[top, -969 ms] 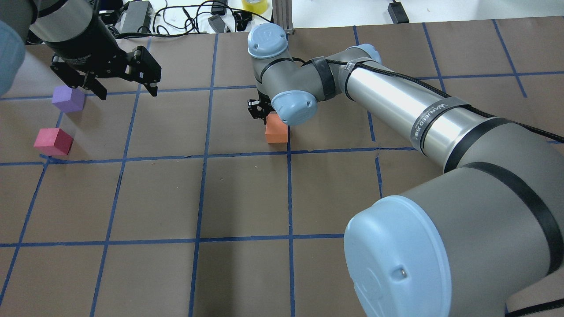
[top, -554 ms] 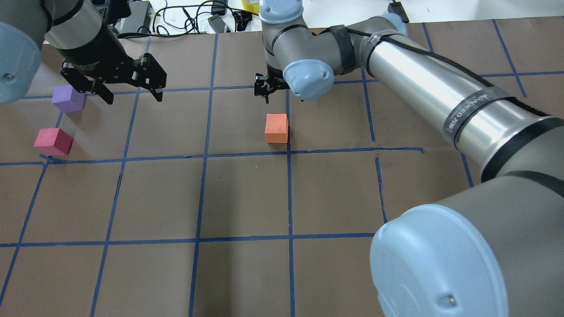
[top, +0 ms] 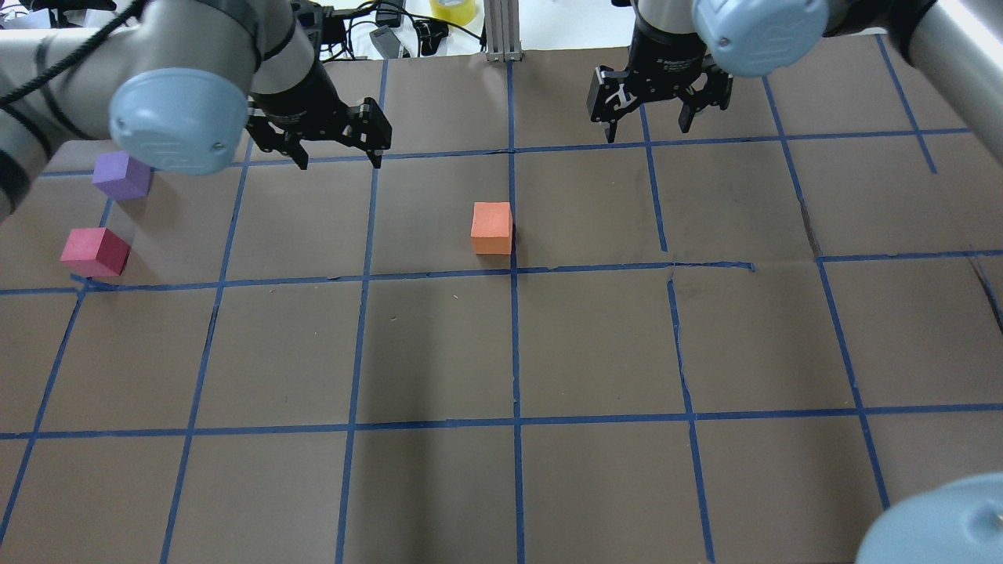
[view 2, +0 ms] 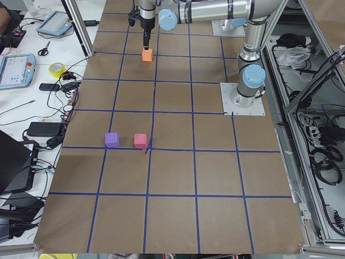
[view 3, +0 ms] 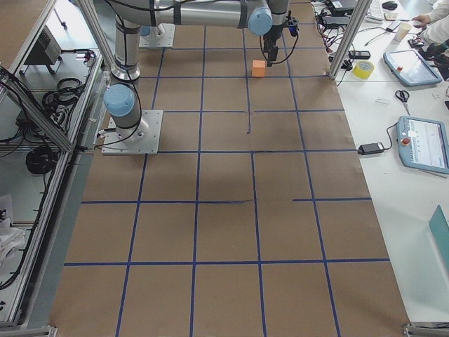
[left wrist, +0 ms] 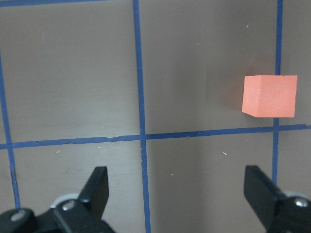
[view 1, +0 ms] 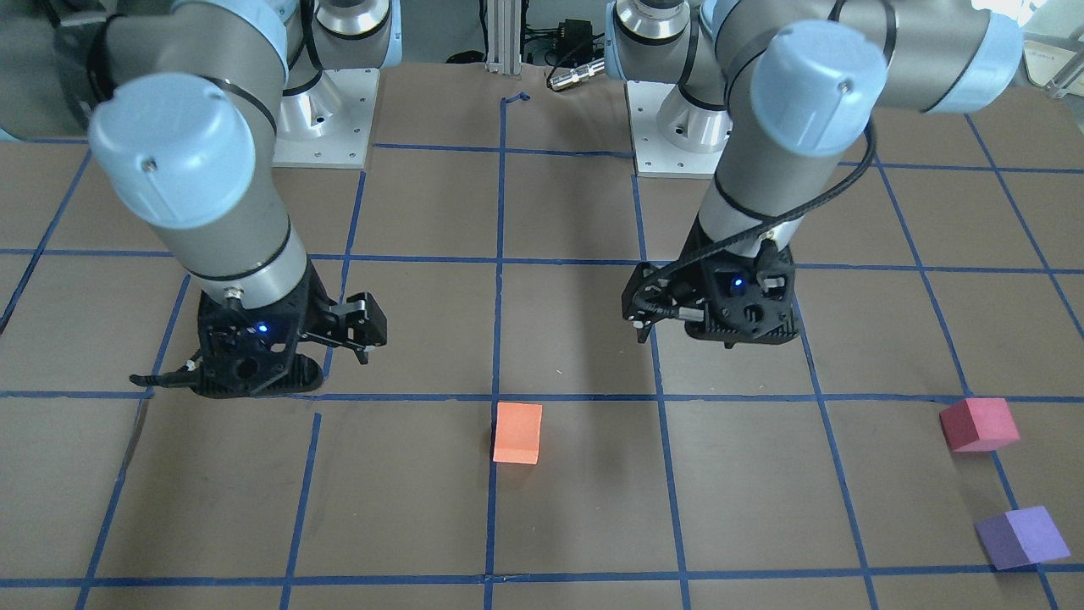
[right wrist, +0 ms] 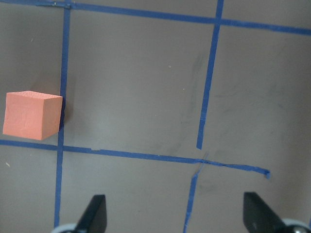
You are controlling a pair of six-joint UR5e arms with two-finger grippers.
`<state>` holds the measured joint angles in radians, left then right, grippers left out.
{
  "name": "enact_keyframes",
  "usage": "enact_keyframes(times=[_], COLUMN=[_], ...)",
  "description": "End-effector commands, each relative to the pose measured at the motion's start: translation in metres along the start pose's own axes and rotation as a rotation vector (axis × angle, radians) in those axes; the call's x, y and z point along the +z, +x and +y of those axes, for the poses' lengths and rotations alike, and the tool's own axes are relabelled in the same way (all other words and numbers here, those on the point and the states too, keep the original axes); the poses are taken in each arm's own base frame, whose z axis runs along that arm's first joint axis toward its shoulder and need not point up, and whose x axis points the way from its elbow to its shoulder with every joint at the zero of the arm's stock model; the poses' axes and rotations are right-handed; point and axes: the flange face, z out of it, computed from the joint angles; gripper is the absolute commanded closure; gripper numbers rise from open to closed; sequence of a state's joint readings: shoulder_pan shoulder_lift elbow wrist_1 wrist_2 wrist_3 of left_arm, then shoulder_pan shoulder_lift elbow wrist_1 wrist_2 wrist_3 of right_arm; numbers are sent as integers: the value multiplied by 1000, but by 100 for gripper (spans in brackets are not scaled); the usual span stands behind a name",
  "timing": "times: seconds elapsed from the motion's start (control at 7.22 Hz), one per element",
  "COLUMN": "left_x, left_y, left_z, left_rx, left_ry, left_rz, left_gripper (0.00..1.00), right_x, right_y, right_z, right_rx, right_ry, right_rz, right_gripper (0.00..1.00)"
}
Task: Arrange blocks in a line
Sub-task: 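Move the left gripper over the orange cube and lower it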
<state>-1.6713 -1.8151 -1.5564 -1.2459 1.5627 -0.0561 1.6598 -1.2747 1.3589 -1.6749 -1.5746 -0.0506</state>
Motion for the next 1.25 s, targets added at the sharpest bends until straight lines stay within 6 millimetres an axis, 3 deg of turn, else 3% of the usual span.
enact_keyframes(times=[0.0,0.14,0.42,0.55,1.11], left_x=[76,97,139,148,190], left_y=[68,103,139,146,145], left_z=[-21,-32,-43,-43,-37], left_rx=[13,52,77,86,96], left_ry=[25,48,22,15,-62], left_rz=[3,10,-10,-9,-33], left_gripper=[0,0,0,0,0], right_x=[-74,-79,-64,-65,-69], right_y=[29,38,52,54,46], right_z=[40,41,37,25,48], right_rx=[-17,6,32,44,34], right_ry=[115,112,51,65,-13], right_rz=[16,14,2,-39,-36], right_gripper=[0,0,0,0,0])
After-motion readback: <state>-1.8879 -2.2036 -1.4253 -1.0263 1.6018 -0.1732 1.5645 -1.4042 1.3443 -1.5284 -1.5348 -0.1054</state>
